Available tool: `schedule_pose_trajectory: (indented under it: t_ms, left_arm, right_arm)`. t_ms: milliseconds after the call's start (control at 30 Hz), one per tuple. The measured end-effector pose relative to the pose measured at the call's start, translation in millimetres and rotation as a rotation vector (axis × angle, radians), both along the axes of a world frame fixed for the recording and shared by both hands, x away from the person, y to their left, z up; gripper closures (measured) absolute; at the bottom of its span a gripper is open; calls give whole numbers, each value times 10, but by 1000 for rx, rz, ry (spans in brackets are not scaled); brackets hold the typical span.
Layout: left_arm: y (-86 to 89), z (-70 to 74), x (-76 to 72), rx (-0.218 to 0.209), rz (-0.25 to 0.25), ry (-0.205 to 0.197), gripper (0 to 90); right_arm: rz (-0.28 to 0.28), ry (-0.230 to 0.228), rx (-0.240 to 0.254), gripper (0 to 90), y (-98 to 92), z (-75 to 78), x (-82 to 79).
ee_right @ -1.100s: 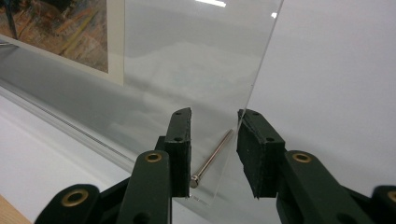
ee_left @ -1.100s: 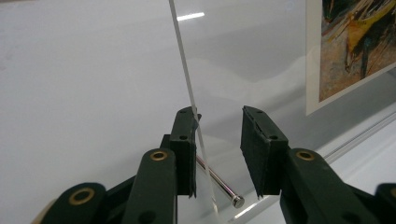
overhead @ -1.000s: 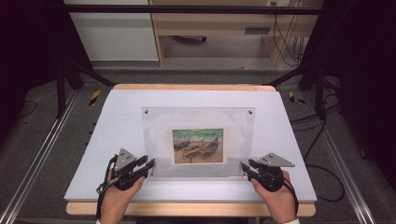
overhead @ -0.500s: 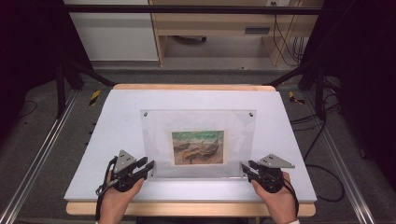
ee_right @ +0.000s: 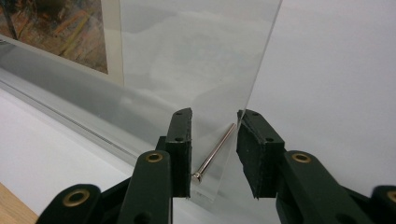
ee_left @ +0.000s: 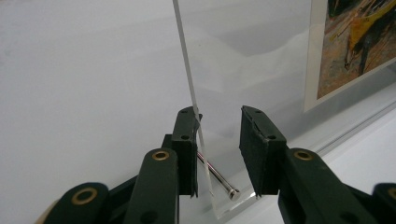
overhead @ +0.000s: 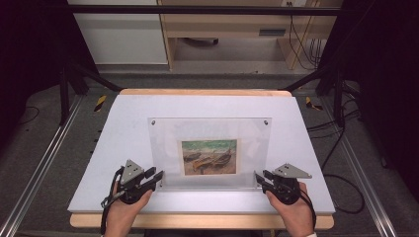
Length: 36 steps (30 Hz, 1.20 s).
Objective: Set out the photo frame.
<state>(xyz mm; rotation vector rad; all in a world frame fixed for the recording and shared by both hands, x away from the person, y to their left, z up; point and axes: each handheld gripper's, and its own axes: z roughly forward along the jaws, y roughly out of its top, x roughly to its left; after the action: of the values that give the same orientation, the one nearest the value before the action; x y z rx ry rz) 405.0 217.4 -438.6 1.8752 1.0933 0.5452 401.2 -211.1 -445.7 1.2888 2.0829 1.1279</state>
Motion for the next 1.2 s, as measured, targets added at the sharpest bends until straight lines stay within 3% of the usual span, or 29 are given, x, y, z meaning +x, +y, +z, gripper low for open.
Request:
schedule_pose_trajectory:
  t_ms: [1200]
  left_arm:
    - [3, -18, -73, 14, -22, 24, 661]
  right_arm:
    - [20, 11, -7, 657, -12, -41, -62]
